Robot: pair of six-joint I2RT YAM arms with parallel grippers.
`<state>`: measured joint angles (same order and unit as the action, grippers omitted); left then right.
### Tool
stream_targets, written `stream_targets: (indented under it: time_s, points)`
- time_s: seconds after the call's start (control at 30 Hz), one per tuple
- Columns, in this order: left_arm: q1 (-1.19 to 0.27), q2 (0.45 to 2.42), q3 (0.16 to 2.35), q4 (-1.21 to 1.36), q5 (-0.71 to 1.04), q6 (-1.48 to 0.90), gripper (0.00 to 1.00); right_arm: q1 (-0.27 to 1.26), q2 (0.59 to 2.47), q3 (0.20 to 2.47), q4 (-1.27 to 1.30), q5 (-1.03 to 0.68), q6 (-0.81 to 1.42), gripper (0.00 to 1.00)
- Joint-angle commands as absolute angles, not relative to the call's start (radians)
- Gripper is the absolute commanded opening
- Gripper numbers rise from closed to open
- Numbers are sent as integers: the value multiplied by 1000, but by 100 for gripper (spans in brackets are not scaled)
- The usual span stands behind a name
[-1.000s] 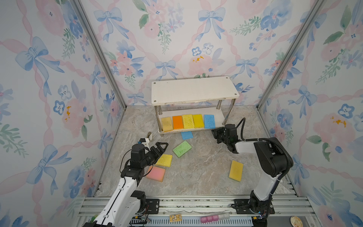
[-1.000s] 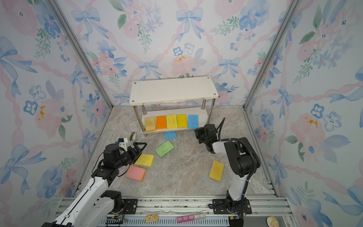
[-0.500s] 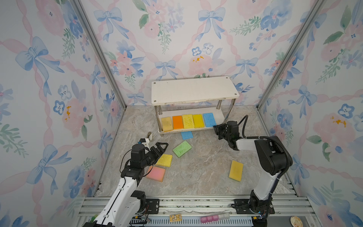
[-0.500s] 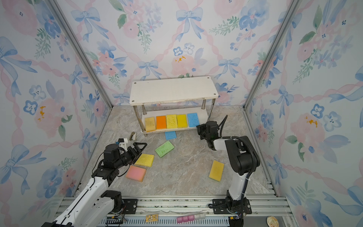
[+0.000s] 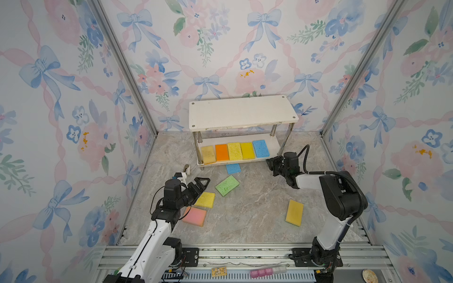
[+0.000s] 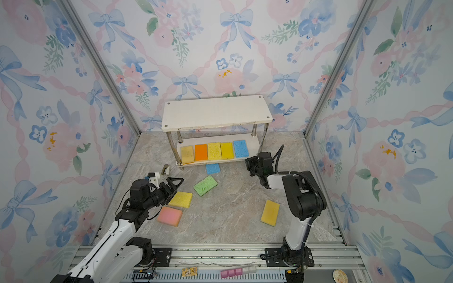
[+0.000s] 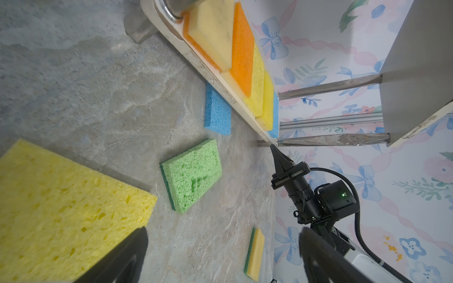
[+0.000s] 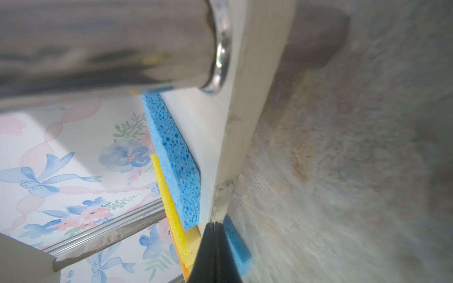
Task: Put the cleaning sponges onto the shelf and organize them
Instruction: 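Raise the right gripper and move it down to the yellow-green scrub sponge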
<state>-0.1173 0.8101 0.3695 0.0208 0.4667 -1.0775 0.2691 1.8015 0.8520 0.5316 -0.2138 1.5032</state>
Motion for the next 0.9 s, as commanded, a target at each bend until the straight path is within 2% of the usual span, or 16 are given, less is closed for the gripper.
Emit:
stream_targets:
  time_s: [0.0,0.2,0.27,0.47,0.57,0.7,0.87]
  points:
    - [-115,815,352,72,451,-1090,98,273,1663,842,334,-251,1378,10]
    - [-152,826,347,98,439,-1092,98,270,1431,974,-305,-222,1004,32]
    - [-175,837,352,99,433,-1083,98,261,1357,1007,-511,-181,891,45]
    - [-259,915,379,119,419,-1048,98,162,1195,935,-912,-186,724,74]
    - [-303,959,397,126,414,-1032,98,154,1132,860,-1038,-156,690,81]
    - [-346,981,387,172,406,-1047,98,138,1016,746,-1071,-150,718,90]
    - [-370,978,384,182,408,-1051,98,138,949,629,-1032,-186,757,92]
